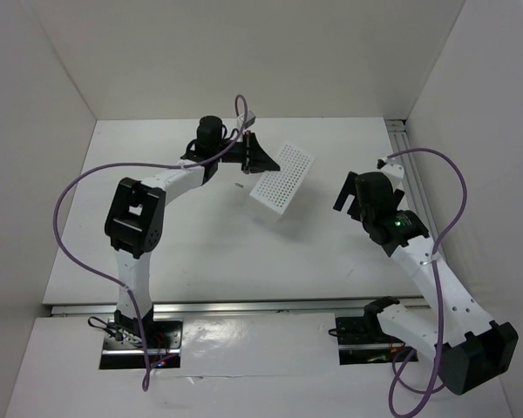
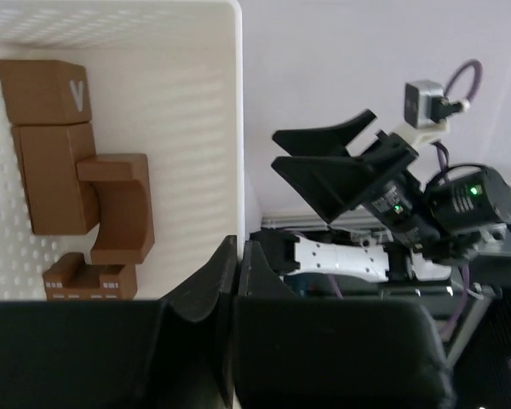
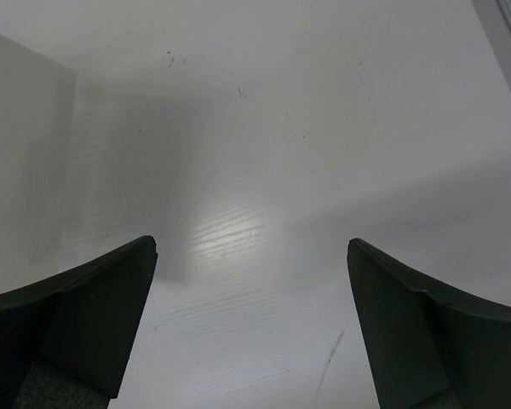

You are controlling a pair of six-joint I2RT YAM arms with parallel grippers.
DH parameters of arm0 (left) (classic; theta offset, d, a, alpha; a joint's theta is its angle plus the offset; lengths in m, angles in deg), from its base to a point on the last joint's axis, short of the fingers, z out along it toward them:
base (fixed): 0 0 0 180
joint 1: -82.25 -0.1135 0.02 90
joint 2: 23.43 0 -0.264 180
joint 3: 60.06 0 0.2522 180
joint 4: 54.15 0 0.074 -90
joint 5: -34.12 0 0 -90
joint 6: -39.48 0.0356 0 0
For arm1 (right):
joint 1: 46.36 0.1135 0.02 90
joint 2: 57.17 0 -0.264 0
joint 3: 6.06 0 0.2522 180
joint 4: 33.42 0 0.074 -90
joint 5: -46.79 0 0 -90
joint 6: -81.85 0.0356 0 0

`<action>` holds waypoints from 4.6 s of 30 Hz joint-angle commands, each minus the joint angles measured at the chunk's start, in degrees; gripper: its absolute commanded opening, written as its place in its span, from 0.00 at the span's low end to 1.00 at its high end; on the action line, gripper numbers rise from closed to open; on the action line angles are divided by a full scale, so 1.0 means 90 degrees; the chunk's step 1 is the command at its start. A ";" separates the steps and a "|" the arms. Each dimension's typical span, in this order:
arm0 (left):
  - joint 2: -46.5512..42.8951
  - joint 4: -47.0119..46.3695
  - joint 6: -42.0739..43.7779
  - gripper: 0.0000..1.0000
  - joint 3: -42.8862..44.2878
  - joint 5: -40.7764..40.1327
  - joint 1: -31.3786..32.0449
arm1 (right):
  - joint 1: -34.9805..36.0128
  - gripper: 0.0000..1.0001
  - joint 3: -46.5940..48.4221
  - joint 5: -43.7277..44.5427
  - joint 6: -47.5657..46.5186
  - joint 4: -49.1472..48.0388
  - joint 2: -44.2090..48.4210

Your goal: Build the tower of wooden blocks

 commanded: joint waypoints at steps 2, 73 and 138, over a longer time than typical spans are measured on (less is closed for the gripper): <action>0.0438 -0.3661 -0.2290 0.00 -0.0339 0.0838 -0.0011 | -0.0039 1.00 0.0266 -0.0071 -0.0047 0.0123 0.0059; 0.3613 -0.9622 -0.7683 0.00 0.1602 -0.1985 0.0350 | -0.0039 1.00 0.0149 -0.0198 0.0022 0.0113 -0.0038; -0.1008 0.7575 0.5276 0.00 0.2727 -0.7340 -0.0841 | 0.0020 1.00 0.1439 -0.0022 -0.0515 0.0015 -0.0683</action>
